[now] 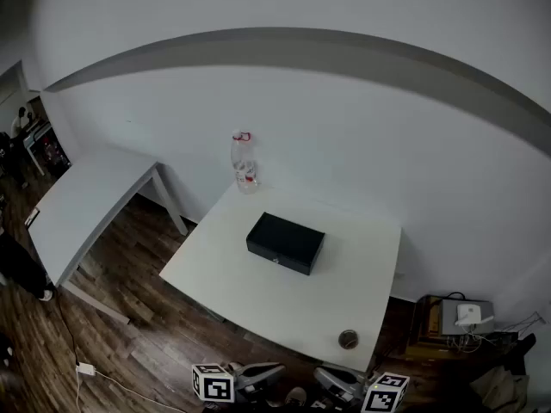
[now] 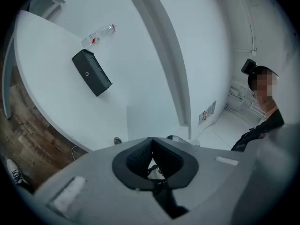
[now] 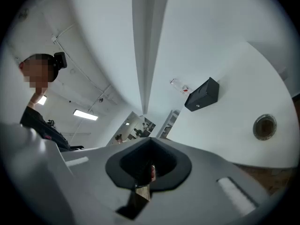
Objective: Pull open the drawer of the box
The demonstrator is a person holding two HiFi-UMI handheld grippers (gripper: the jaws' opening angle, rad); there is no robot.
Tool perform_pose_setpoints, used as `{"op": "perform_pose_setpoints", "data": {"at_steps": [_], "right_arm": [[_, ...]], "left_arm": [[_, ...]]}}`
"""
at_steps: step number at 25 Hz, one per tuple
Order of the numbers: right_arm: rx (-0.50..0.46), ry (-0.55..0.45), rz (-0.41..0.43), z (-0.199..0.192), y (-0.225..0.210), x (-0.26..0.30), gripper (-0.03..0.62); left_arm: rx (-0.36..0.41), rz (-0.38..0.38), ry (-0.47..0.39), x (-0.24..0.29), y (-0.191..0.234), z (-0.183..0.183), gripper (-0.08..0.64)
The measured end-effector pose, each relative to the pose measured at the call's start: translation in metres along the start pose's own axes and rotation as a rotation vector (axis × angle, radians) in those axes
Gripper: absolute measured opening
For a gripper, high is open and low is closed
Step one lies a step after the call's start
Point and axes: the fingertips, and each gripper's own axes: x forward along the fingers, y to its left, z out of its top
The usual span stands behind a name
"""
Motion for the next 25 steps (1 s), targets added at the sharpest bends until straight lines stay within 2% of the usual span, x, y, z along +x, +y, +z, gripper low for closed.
{"op": "perform_pose_setpoints", "data": {"at_steps": [13, 22, 25], "right_arm": [[-0.006, 0.007, 0.014, -0.001, 0.016, 0.0, 0.003], [0.02, -0.014, -0.029, 0.01, -0.004, -0.002, 0.006], [0.035, -0.031, -0.05, 0.02, -0.015, -0.002, 0.041]], "left_arm": [[0.008, 0.002, -0.016, -0.006, -0.003, -0.003, 0.003], [0.015, 0.017, -0.024, -0.008, -0.006, 0.002, 0.003], [0.022, 0.018, -0.023, -0.006, -0.007, 0.005, 0.003]]}}
